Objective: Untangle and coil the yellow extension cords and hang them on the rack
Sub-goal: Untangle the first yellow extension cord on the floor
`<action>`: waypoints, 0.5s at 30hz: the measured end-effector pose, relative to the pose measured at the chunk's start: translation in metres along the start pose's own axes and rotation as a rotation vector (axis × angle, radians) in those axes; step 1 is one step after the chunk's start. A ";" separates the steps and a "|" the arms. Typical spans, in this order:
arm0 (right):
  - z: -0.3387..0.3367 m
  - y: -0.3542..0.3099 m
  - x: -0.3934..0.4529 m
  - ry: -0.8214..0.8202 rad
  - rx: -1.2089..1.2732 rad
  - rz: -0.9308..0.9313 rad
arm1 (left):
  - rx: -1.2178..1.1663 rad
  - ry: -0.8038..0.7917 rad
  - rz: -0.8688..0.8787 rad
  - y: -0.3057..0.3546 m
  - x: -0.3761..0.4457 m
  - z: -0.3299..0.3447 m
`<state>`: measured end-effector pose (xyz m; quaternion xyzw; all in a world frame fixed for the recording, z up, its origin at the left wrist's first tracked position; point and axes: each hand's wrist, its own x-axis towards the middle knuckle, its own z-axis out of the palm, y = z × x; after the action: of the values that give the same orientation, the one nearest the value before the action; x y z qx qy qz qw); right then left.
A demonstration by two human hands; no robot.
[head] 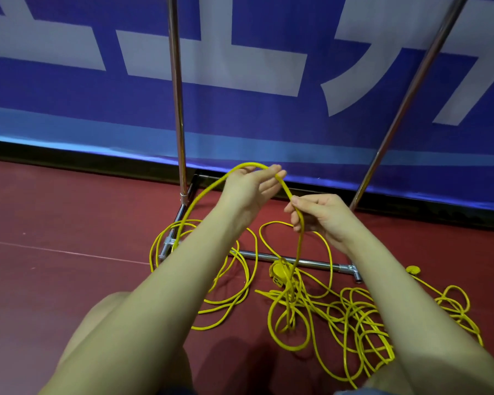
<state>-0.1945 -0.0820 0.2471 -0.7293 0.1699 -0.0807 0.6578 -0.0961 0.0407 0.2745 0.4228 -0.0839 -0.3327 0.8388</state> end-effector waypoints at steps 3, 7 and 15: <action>0.005 -0.008 -0.004 -0.048 -0.014 0.011 | 0.037 -0.002 0.008 0.000 -0.003 0.001; 0.010 -0.012 -0.005 -0.126 0.057 0.031 | -0.035 0.039 0.036 0.011 -0.003 0.000; 0.010 0.019 -0.002 -0.251 -0.096 0.150 | -0.185 0.031 0.201 0.037 0.001 -0.012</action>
<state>-0.1957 -0.0734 0.2271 -0.7497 0.1439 0.0686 0.6423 -0.0721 0.0636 0.2950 0.3383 -0.0821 -0.2467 0.9044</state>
